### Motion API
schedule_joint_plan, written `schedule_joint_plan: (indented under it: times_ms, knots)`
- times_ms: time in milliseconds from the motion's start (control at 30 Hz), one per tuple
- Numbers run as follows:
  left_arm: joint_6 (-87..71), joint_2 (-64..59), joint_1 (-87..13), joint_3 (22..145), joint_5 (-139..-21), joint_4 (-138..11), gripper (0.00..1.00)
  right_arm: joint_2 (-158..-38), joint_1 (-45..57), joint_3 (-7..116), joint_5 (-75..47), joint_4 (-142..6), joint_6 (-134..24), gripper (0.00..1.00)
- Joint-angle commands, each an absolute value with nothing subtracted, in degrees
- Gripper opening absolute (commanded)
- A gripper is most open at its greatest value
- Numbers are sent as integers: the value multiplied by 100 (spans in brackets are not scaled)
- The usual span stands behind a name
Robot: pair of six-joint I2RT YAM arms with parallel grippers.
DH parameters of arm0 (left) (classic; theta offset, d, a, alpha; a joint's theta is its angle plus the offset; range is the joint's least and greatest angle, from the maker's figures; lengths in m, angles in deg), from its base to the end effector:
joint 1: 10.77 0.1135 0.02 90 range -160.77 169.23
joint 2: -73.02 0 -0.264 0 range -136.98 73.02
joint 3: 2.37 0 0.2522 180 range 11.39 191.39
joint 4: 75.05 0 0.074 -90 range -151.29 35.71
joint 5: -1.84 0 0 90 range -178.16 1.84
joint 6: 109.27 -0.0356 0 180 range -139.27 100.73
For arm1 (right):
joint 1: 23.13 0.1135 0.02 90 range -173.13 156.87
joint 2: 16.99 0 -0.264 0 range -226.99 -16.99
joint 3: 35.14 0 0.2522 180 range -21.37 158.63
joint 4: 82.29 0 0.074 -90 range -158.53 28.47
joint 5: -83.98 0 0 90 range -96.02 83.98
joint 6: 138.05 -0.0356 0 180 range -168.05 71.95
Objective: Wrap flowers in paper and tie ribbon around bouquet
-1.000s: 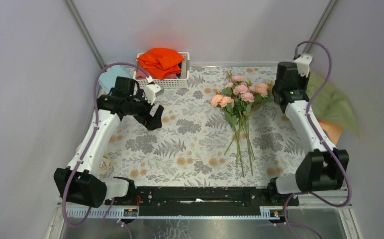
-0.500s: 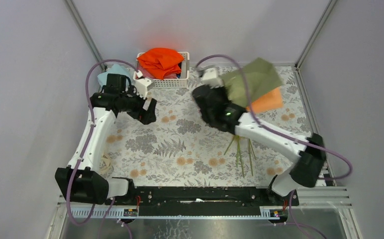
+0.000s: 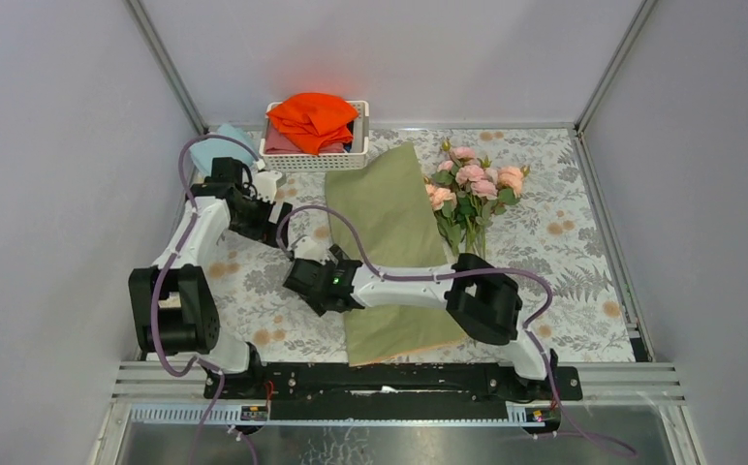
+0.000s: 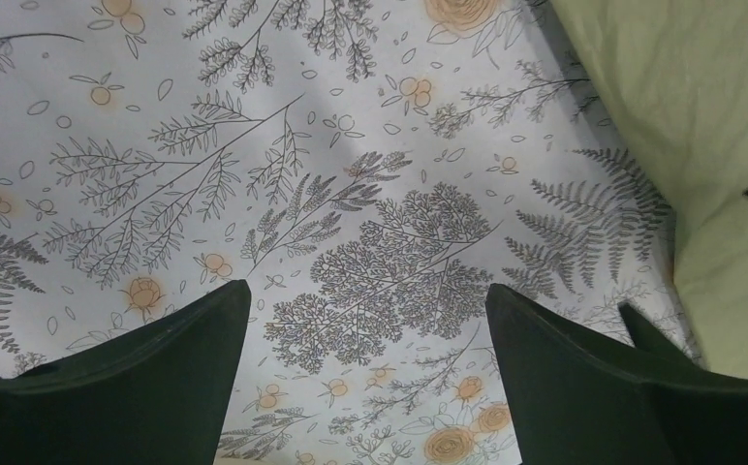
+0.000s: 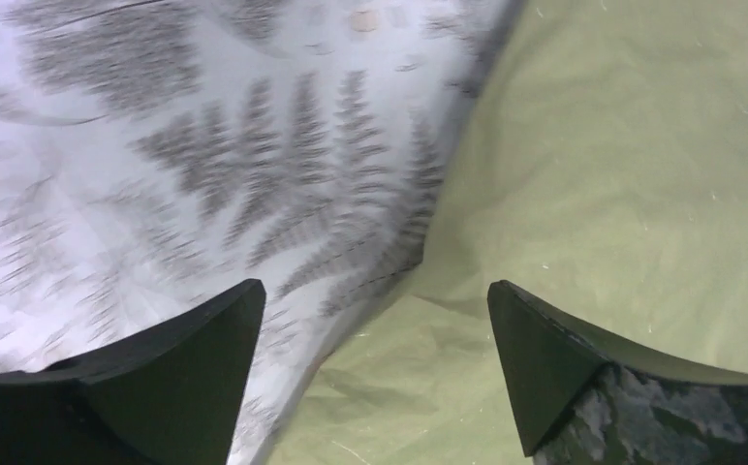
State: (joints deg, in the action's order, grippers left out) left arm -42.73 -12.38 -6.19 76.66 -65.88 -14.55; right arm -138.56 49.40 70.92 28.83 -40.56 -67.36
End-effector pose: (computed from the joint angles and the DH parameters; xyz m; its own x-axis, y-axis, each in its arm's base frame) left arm 0.2916 0.0098 0.2503 -0.8112 0.3046 -0.4992 0.4333 0.8863 -0.1635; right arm 0.1566 0.4299 0.1842 -0.4664 -0.5780 -0.6696 -0.5677 0.7761 -0.2746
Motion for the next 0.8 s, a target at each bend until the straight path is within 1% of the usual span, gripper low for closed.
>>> schedule_joint_plan:
  times_ms: [0, 67, 133, 233, 300, 367, 433, 500, 567, 700, 767]
  knots:
    - [-4188, -1363, -590, 7567, -6826, -1963, 99, -12955, 4924, 7419, 458, -4252, -6129, 99]
    - [-4177, -1362, -590, 7538, -6789, -1957, 99, -12202, 4848, 7040, 371, -4286, -6050, 100]
    - [-4172, -1305, -604, 7519, -6747, -1926, 99, -11362, 4516, 6493, 410, -4205, -6350, 100]
    - [-4341, -1031, -766, 7558, -6561, -1686, 99, -10201, 3333, 5260, 327, -4004, -7306, 100]
    - [-4556, -793, -1103, 7587, -6416, -1403, 99, -9605, 2422, 4231, 18, -4128, -7718, 93]
    - [-4752, -549, -1592, 7578, -6334, -1129, 99, -9282, 1723, 3454, -450, -4385, -7753, 86]
    - [-4879, -322, -2152, 7462, -6339, -960, 99, -9217, 1206, 3077, -750, -4554, -7606, 78]
    - [-4919, -176, -2611, 7312, -6417, -972, 99, -9324, 748, 2950, -1254, -4813, -7446, 71]
    - [-4903, -175, -2796, 7174, -6481, -1107, 99, -9607, 427, 3022, -1712, -5119, -7208, 70]
    - [-4659, -428, -2825, 6940, -6581, -1459, 97, -10409, -59, 3417, -1850, -5456, -6761, 69]
    - [-4579, -571, -2863, 6793, -6527, -1656, 96, -10814, -203, 3560, -2198, -5648, -6665, 68]
